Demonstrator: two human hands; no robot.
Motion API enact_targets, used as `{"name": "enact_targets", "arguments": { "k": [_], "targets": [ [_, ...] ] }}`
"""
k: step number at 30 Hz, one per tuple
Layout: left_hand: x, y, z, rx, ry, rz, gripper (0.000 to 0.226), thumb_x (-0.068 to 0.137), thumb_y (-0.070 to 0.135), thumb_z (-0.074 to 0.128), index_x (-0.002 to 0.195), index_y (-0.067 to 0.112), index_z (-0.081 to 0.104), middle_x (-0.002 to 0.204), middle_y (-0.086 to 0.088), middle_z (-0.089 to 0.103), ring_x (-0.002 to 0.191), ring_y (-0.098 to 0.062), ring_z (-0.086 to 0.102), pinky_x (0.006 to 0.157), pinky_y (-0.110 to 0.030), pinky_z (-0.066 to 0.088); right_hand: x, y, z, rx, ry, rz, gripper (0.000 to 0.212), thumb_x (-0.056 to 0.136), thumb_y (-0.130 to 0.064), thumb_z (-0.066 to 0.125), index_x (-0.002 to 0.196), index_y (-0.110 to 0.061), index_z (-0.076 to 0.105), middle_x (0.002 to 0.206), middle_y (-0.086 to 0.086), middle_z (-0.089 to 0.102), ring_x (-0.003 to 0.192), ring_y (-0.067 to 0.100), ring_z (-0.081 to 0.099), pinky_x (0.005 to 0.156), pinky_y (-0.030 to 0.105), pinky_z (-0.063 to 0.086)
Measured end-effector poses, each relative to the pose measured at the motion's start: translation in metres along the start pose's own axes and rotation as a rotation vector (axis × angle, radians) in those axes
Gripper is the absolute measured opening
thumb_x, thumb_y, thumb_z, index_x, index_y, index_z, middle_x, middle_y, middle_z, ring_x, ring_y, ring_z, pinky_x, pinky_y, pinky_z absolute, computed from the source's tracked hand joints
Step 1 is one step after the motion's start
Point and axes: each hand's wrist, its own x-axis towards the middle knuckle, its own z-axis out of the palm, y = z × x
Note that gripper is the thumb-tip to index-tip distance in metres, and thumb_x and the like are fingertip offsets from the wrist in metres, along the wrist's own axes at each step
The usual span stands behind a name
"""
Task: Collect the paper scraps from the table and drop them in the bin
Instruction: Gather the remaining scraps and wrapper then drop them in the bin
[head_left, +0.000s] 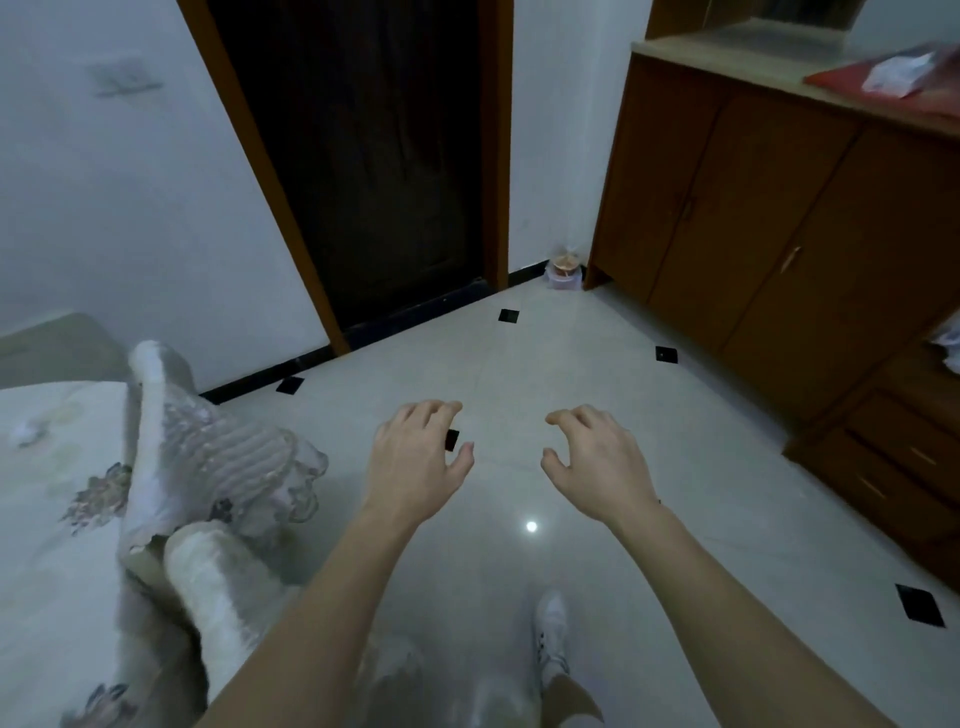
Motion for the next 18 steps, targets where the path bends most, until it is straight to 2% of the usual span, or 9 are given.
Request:
{"name": "enact_targets", "arguments": {
  "k": [5,9,13,18],
  "targets": [
    [0.093,-0.025,0.023,0.065,0.018,-0.108,0.047,0.086,0.045,0.057,0.125,0.019,0.060,0.117,0.000,0.066,0.108,-0.024,0.058,0.083,-0.040,0.051,0.121,0.016,0.008,0.003,-0.024,-0.112,0.042,0.090,-0.038,0.052,0.128,-0.021,0.055,0.123,0.000,0.059,0.112,0.022,0.053,0.090,0.036,0.043],
    [0.155,-0.042,0.032,0.096,0.040,-0.218,0.046,0.088,0.044,0.058,0.127,0.020,0.059,0.120,0.001,0.065,0.110,-0.022,0.057,0.088,-0.039,0.050,0.214,0.015,0.006,0.011,-0.034,-0.227,0.041,0.089,-0.036,0.054,0.127,-0.021,0.057,0.119,0.000,0.060,0.108,0.021,0.054,0.088,0.036,0.044],
    [0.191,-0.066,0.031,0.124,0.073,-0.338,0.048,0.087,0.047,0.052,0.127,0.020,0.059,0.120,0.001,0.065,0.111,-0.023,0.058,0.087,-0.040,0.050,0.287,0.001,0.012,0.013,-0.059,-0.343,0.040,0.088,-0.035,0.056,0.125,-0.021,0.058,0.116,0.000,0.062,0.105,0.021,0.056,0.086,0.037,0.046],
    [0.216,-0.106,0.021,0.166,0.117,-0.462,0.052,0.086,0.050,0.043,0.124,0.019,0.061,0.118,0.000,0.066,0.107,-0.023,0.060,0.084,-0.041,0.052,0.353,-0.035,0.027,0.022,-0.099,-0.478,0.042,0.090,-0.037,0.053,0.129,-0.022,0.055,0.120,-0.002,0.060,0.109,0.019,0.054,0.092,0.036,0.044]
  ]
}}
